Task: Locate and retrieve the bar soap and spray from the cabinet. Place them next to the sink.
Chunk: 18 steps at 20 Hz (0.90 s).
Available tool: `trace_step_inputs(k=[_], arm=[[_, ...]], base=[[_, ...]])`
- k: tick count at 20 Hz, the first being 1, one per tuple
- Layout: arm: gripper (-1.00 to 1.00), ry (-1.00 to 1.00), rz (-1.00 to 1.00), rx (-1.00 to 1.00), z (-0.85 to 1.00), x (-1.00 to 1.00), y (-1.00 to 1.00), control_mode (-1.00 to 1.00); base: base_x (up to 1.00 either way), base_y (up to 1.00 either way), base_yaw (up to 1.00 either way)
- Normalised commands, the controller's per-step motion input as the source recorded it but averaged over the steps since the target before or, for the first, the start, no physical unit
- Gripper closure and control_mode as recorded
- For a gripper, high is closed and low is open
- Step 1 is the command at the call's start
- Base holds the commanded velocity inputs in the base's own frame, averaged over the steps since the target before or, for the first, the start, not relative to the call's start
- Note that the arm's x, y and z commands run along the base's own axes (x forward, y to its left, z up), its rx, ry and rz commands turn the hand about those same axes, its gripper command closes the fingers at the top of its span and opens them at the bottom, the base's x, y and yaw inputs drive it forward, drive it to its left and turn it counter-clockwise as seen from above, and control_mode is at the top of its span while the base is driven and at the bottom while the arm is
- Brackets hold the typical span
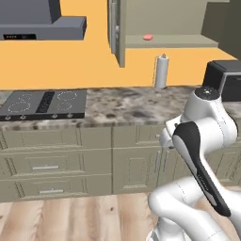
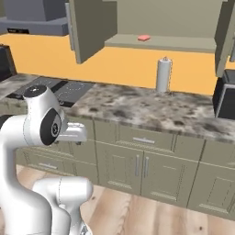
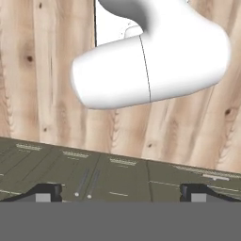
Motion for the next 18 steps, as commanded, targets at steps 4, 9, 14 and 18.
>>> trace_step_inputs(k=[4,9,14,18], arm=[[-1.00,0.00,0.00,0.00,0.00,0.00,0.00,1.00],[-1.00,0.00,0.00,0.00,0.00,0.00,0.00,1.00],[-1.00,0.00,0.00,0.00,0.00,0.00,0.00,1.00],[-1.00,0.00,0.00,0.00,0.00,0.00,0.00,1.00]], base=[[0.68,-0.40,-0.04],[0.66,-0.41,-0.04],[0.58,-0.21,-0.05],[0.70,-0.24,-0.07]])
